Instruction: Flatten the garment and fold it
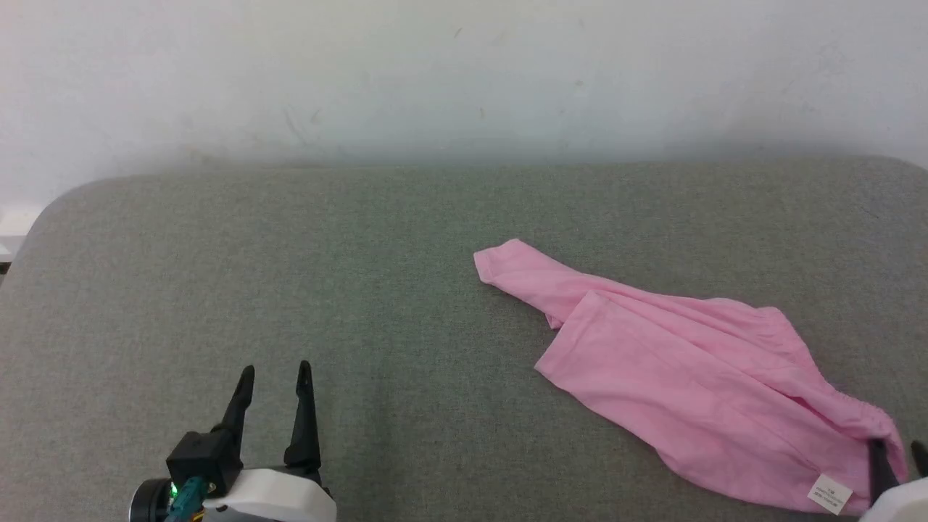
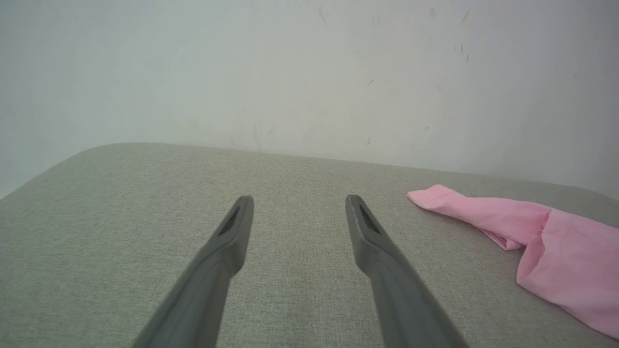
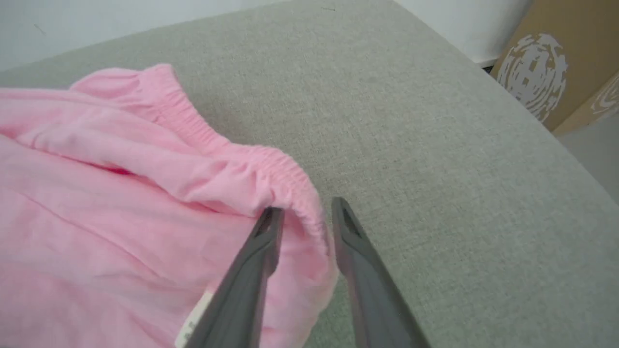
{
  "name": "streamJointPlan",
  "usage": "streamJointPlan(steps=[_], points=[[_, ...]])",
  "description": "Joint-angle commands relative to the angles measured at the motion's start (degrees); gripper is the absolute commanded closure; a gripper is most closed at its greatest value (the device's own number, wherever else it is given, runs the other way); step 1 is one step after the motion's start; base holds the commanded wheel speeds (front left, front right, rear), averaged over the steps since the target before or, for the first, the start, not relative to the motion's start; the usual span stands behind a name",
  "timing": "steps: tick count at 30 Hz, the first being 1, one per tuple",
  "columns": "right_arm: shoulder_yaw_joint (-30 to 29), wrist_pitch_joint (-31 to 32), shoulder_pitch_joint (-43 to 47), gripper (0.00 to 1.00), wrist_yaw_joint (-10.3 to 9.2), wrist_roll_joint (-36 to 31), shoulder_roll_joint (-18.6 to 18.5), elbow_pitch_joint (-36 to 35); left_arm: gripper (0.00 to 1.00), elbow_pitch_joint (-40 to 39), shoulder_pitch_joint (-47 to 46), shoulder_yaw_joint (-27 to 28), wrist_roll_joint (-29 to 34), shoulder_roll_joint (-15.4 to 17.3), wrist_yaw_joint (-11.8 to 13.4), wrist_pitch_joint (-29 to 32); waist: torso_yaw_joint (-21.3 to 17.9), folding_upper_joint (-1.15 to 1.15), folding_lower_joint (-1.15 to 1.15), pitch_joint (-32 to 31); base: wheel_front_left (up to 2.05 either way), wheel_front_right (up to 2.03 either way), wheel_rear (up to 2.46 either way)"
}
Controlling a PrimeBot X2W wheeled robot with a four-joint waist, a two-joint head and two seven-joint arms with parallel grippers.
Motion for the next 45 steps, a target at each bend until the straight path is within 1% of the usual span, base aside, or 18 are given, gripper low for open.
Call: streamJointPlan(steps=[1, 6, 10, 16, 20, 24, 29, 33, 40, 45], points=[[0.5, -2.7, -1.1, 0.0, -0.05, -0.1, 0.6, -0.6, 0.0, 0.1, 0.1, 0.3, 0.4, -0.1, -0.2, -0.3, -0.3, 0.0, 0.0, -0.2, 0.0, 0.0, 0.0], [2.7, -10.0, -2.9, 0.0, -0.05, -0.7, 1.6, -4.4, 0.0, 0.6, 0.3, 0.3, 0.6, -0.2, -0.5, -0.3, -0.8, 0.0, 0.0, -1.1, 0.0, 0.0, 0.0], [7.2, -12.6, -2.0, 0.0, -0.05, -1.9, 2.4, -9.3, 0.0, 1.1, 0.6, 0.3, 0.8, -0.1, -0.8, -0.3, -0.7, 0.0, 0.0, -2.2, 0.0, 0.0, 0.0], [15.5, -12.5, 1.8, 0.0, -0.05, -2.7, 3.0, -16.3, 0.0, 1.6, 1.0, 0.2, 1.1, 0.0, -0.8, -0.3, -0.5, 0.0, 0.0, -3.0, 0.0, 0.0, 0.0], [21.1, -11.4, 3.4, 0.0, -0.05, -2.2, 3.1, -19.3, 0.0, 1.8, 0.8, -0.2, 1.2, 0.0, -0.7, -0.3, -1.0, 0.0, 0.0, -3.0, 0.0, 0.0, 0.0], [23.7, -10.8, 4.4, 0.0, -0.05, -2.0, 3.2, -21.3, 0.0, 2.5, -1.7, -2.2, 1.2, -0.2, -1.8, 0.4, -1.1, 0.0, 0.0, -2.2, 0.0, 0.0, 0.0], [24.6, -10.1, 4.0, 0.0, -0.05, -1.6, 3.2, -22.6, 0.0, 5.4, -9.8, -9.2, 0.3, -1.0, -5.3, 5.5, -1.8, 0.0, 0.0, 0.2, 0.0, 0.0, 0.0], [25.7, -9.6, 2.1, 0.0, -0.05, -2.1, 3.2, -22.8, 0.0, 9.5, -18.0, -16.5, -1.6, -1.4, -7.1, 11.8, -3.7, 0.0, 0.0, 3.1, 0.0, 0.0, 0.0], [26.0, -9.7, -0.4, 0.0, -0.05, -1.7, 3.2, -21.9, 0.0, 18.6, -29.0, -28.0, -7.9, -1.5, -8.1, 22.2, -7.5, 0.0, 0.0, 7.0, 0.0, 0.0, 0.0], [26.2, -10.5, -1.4, 0.0, -0.05, -0.2, 3.2, -20.7, 0.0, 25.9, -34.1, -33.3, -9.8, -1.5, -8.2, 27.2, -9.6, 0.0, 0.0, 8.8, 0.0, 0.0, 0.0]])
